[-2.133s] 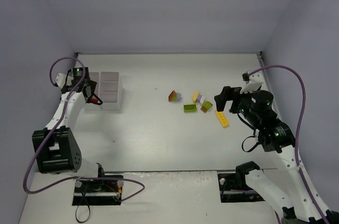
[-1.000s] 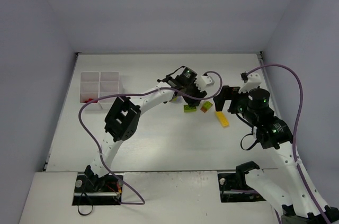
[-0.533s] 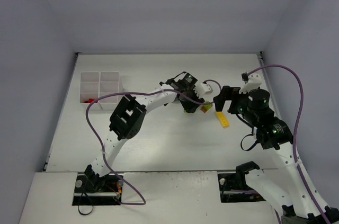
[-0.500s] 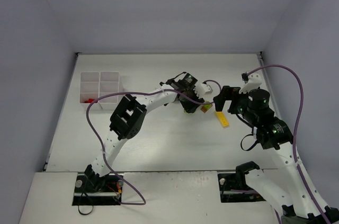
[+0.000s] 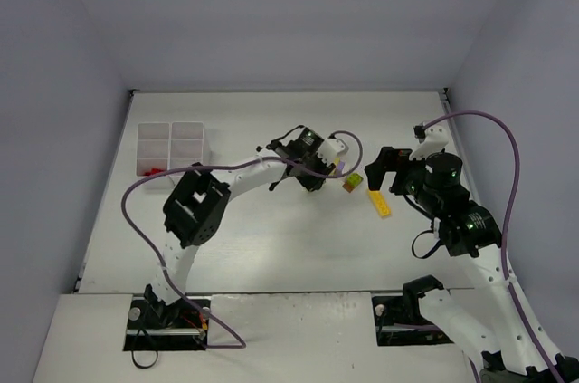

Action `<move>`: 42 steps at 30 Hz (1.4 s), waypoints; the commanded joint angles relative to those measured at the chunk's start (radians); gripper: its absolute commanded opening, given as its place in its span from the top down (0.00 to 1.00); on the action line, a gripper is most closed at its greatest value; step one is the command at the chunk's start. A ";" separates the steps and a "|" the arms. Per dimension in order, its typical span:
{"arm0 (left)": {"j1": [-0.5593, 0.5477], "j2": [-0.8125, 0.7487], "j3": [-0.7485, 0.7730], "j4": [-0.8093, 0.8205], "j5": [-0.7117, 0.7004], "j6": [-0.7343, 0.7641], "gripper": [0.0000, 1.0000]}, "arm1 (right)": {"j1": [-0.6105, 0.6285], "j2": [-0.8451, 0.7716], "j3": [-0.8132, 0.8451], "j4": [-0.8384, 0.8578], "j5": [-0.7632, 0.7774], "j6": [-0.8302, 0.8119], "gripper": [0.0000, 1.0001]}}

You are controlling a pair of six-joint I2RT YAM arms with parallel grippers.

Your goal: Sort the legos into containers by color

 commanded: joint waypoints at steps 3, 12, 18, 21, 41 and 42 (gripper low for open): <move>0.111 -0.321 -0.108 0.194 -0.112 -0.347 0.90 | 0.006 -0.002 0.020 0.046 0.017 0.007 0.00; 0.457 -0.678 -0.413 0.188 -0.342 -0.880 0.90 | 0.006 0.023 0.035 0.049 0.016 0.005 0.00; 0.626 -0.818 -0.499 0.100 -0.517 -1.073 0.89 | 0.006 0.031 0.035 0.055 0.016 0.000 0.00; 0.716 -0.838 -0.516 0.073 -0.565 -1.146 0.89 | 0.007 0.029 0.033 0.057 0.017 -0.001 0.00; 0.956 -0.631 -0.475 0.110 -0.500 -1.305 0.79 | 0.006 -0.008 0.017 0.055 0.040 -0.007 0.00; 0.954 -0.619 -0.470 0.113 -0.499 -1.308 0.79 | 0.006 -0.006 0.017 0.055 0.042 -0.007 0.00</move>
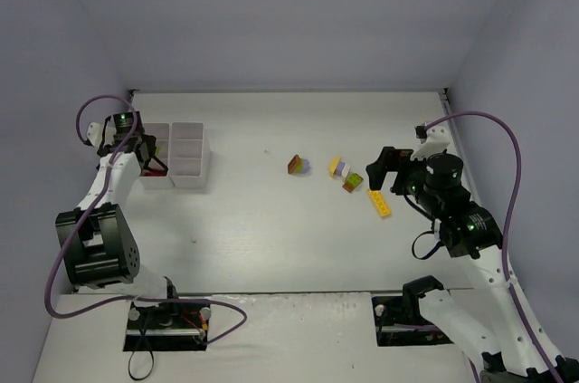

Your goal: Sort the legos into containers by color

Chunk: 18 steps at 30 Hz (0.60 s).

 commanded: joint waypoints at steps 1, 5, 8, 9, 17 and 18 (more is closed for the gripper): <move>0.011 0.008 0.064 0.050 0.015 -0.038 0.78 | 0.006 -0.002 0.017 0.055 0.024 -0.008 0.00; 0.010 0.047 0.090 0.050 0.033 -0.043 0.74 | 0.006 0.001 0.014 0.055 0.025 -0.010 0.00; 0.010 0.067 0.098 0.042 0.040 -0.059 0.66 | 0.006 0.003 0.014 0.055 0.028 -0.008 0.00; 0.010 0.071 0.098 0.044 0.044 -0.065 0.61 | 0.006 0.005 0.015 0.055 0.028 -0.008 0.00; 0.010 0.059 0.095 0.025 0.046 -0.070 0.49 | 0.006 0.015 0.015 0.055 0.031 -0.010 0.00; 0.010 0.056 0.095 0.021 0.047 -0.072 0.49 | 0.006 0.020 0.015 0.055 0.034 -0.010 0.00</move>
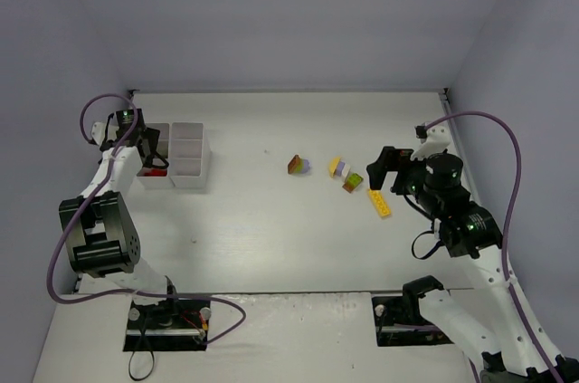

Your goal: Sort the legos into containers by color

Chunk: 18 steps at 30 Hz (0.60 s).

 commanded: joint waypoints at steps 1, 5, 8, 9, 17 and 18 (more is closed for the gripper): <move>0.008 -0.039 0.046 0.014 0.009 -0.021 0.49 | 0.006 0.020 0.017 0.055 0.025 -0.006 0.00; 0.005 -0.083 0.046 0.004 0.035 0.005 0.49 | 0.006 0.044 0.017 0.054 0.051 0.003 0.00; -0.013 -0.126 0.054 -0.009 0.052 0.074 0.49 | 0.006 0.086 0.015 0.048 0.077 0.026 0.01; -0.023 -0.138 0.055 -0.009 0.052 0.133 0.49 | 0.006 0.112 0.009 0.046 0.083 0.035 0.03; -0.237 -0.246 0.109 -0.052 0.058 0.511 0.49 | -0.049 0.339 -0.037 0.021 0.100 0.164 0.03; -0.288 -0.254 0.115 -0.053 0.069 0.583 0.49 | -0.078 0.360 -0.045 0.018 0.091 0.181 0.04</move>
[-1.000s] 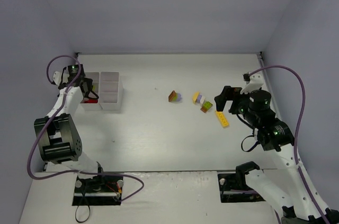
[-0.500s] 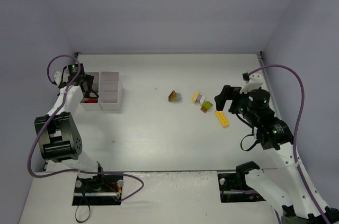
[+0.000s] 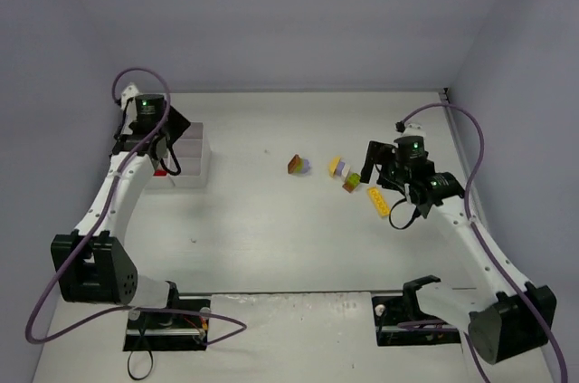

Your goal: Sort the legos into containers by color

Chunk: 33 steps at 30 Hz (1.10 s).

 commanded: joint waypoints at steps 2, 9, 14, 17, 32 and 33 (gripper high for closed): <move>-0.130 -0.082 0.060 -0.011 0.033 0.285 0.49 | -0.078 0.125 -0.047 0.015 -0.017 0.099 0.05; -0.273 -0.146 0.032 -0.055 0.114 0.430 0.49 | -0.119 0.254 -0.107 0.021 0.030 0.163 0.08; -0.312 -0.186 -0.017 -0.055 0.206 0.497 0.49 | -0.119 0.347 -0.143 0.049 0.041 0.175 0.09; -0.326 -0.209 -0.037 -0.055 0.229 0.528 0.49 | -0.119 0.376 -0.158 0.073 0.053 0.186 0.09; -0.328 -0.244 -0.074 -0.068 0.279 0.586 0.49 | -0.087 0.500 -0.129 0.124 0.058 0.177 0.17; -0.328 -0.241 -0.075 -0.068 0.285 0.586 0.49 | -0.073 0.500 -0.132 0.125 0.055 0.177 0.19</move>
